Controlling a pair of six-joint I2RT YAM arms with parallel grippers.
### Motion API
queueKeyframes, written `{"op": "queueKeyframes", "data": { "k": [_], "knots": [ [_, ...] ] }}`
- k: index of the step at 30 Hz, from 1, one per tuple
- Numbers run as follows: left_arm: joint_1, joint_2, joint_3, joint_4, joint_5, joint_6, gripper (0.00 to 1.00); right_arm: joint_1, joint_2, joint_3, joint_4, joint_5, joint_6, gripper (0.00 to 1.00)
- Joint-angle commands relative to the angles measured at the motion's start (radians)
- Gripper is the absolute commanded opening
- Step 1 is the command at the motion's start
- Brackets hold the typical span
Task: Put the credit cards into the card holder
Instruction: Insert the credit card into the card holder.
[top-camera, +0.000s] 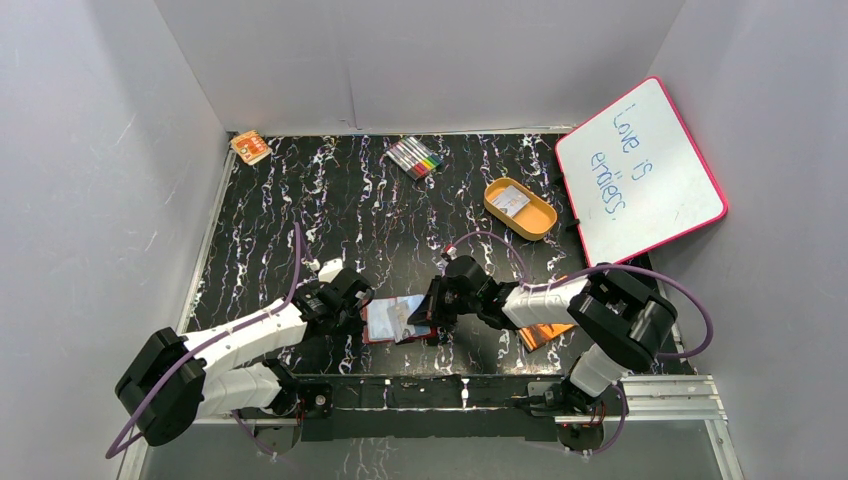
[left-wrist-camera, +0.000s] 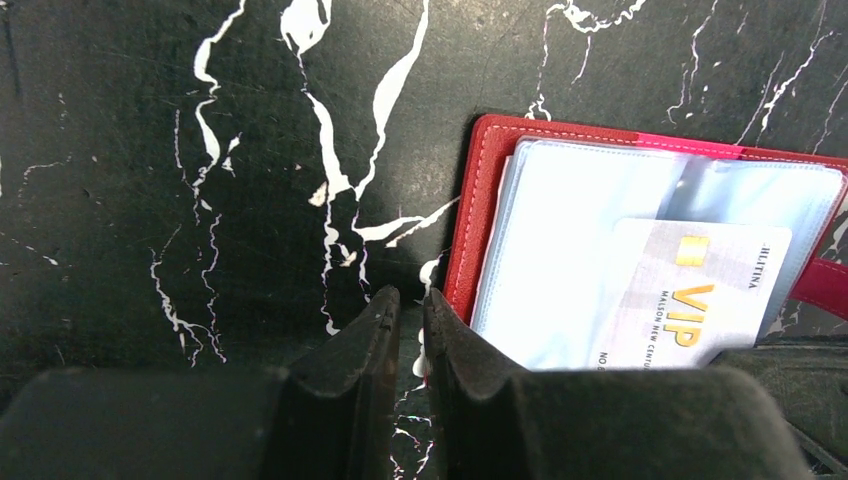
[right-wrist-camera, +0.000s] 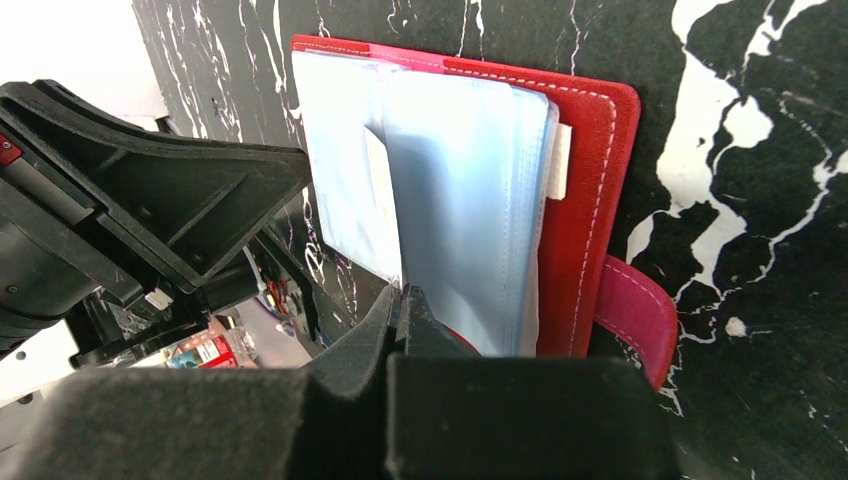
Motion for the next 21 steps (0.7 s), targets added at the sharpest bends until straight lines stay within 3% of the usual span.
{"op": "queueKeyframes", "data": {
  "k": [1,21],
  "knots": [
    [0.000,0.018,-0.036,-0.052,0.039,-0.010,0.14,0.003,-0.003,-0.004,-0.011,0.034,-0.007,0.00],
    [0.000,0.036,-0.046,-0.032,0.053,-0.009,0.10,0.000,0.020,0.027,-0.031,0.095,0.012,0.00]
  ]
}}
